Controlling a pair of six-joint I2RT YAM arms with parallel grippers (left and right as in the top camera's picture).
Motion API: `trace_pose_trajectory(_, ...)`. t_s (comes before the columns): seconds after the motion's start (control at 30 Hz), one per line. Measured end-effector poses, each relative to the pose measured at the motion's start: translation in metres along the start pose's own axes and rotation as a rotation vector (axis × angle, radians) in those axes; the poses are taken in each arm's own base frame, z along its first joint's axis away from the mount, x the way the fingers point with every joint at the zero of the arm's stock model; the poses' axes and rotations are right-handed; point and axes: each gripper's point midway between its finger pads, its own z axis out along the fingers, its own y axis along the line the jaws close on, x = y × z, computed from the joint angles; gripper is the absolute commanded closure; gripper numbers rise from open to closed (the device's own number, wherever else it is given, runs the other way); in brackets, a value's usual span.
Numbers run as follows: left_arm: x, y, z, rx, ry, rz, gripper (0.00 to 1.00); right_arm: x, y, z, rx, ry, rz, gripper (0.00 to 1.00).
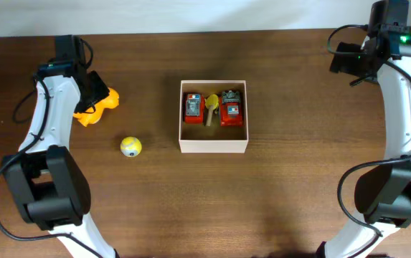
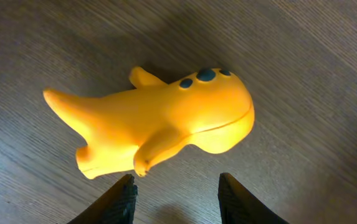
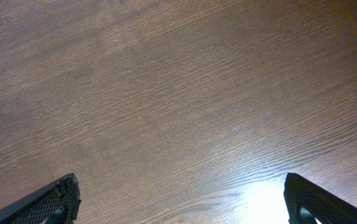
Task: Pack container
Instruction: 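Lower the left gripper and grasp the orange dinosaur's body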
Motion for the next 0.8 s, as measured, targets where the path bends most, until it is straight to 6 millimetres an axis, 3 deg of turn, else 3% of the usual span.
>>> trace_pose_trajectory(0.67,0.005,0.005,0.049,-0.059,0.032,0.005,0.56,0.0,0.0,0.0,0.0,0.0,0.0,0.01)
trace_pose_trajectory(0.8,0.002,0.004,0.049,-0.056,0.018,0.007,0.67,0.0,0.0,0.0,0.0,0.0,0.0,0.01)
